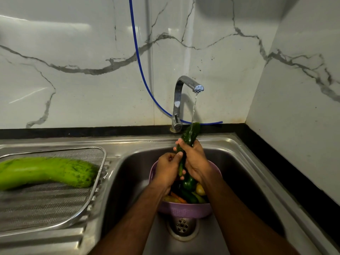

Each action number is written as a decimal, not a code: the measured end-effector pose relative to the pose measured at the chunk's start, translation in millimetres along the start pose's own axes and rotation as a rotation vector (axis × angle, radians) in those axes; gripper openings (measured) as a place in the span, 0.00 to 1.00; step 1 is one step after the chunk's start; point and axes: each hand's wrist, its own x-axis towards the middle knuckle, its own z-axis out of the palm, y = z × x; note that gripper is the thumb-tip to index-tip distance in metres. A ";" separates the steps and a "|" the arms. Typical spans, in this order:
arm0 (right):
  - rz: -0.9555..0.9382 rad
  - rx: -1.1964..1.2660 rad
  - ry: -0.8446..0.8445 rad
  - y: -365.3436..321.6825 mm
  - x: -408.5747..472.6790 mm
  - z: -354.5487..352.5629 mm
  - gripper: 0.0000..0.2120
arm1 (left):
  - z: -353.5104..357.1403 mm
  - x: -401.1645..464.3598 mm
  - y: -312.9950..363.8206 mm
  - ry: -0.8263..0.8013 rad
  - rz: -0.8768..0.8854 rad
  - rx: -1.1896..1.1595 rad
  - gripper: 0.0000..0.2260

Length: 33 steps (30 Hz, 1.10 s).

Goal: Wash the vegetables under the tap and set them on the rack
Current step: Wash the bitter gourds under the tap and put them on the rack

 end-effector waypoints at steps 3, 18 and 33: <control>0.036 0.014 0.125 -1.4 3.4 3.3 0.22 | -3.8 -2.0 -2.8 0.018 0.160 0.250 0.08; 0.117 0.113 -0.049 -4.2 6.5 -11.4 0.16 | -23.2 -0.1 -5.2 -0.255 -0.165 -0.078 0.08; 0.214 0.144 -0.067 -11.8 6.1 -19.8 0.30 | -31.7 -1.5 2.2 -0.435 -0.200 -0.144 0.09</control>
